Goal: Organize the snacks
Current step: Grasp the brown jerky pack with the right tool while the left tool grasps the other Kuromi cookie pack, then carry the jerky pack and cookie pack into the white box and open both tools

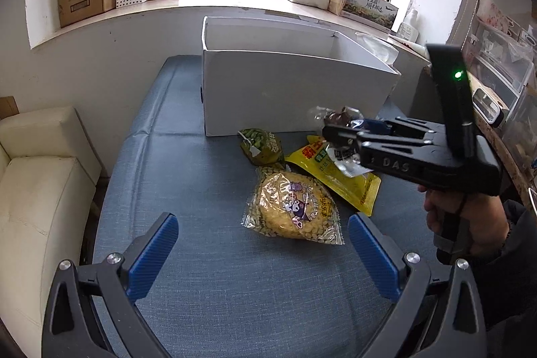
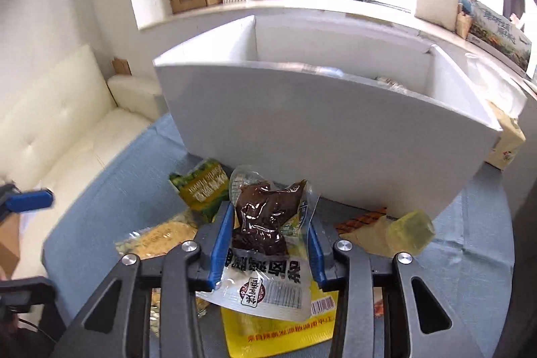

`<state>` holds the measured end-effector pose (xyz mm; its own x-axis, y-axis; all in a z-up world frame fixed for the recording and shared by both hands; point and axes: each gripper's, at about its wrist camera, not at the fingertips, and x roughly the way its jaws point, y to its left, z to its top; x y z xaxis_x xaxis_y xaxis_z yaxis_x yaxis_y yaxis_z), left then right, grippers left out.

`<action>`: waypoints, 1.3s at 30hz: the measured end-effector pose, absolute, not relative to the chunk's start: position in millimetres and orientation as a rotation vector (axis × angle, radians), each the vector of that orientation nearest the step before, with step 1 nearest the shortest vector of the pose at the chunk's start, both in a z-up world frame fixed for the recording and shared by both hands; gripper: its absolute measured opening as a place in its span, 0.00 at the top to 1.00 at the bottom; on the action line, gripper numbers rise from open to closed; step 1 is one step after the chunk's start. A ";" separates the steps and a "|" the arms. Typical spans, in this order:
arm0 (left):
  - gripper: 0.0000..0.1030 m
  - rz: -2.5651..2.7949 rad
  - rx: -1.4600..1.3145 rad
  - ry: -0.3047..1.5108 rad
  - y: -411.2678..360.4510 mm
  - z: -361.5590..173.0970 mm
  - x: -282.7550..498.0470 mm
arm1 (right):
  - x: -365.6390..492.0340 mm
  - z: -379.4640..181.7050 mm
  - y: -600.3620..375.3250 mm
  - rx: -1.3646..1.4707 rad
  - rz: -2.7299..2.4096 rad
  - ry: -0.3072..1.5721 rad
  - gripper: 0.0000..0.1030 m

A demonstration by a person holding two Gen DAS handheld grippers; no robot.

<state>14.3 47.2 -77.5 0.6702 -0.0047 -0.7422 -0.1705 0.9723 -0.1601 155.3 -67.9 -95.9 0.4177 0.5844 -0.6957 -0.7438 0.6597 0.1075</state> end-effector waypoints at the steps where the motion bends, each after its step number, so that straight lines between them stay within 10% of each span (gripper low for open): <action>1: 0.00 0.088 -0.215 0.839 43.7 -78.8 17.6 | 153.8 -88.8 -75.4 -0.206 0.844 0.761 0.58; 18: 0.01 0.062 -0.002 1.023 0.9 -149.0 97.8 | 112.4 -47.9 -193.4 0.016 0.787 0.698 0.58; 21: 0.22 0.058 -0.048 1.008 8.6 -147.3 93.4 | 111.7 -52.7 -192.3 0.056 0.808 0.713 0.58; 39: 0.24 0.018 -0.246 0.755 59.3 2.5 60.1 | 132.8 -24.6 -165.5 0.064 0.846 0.678 0.58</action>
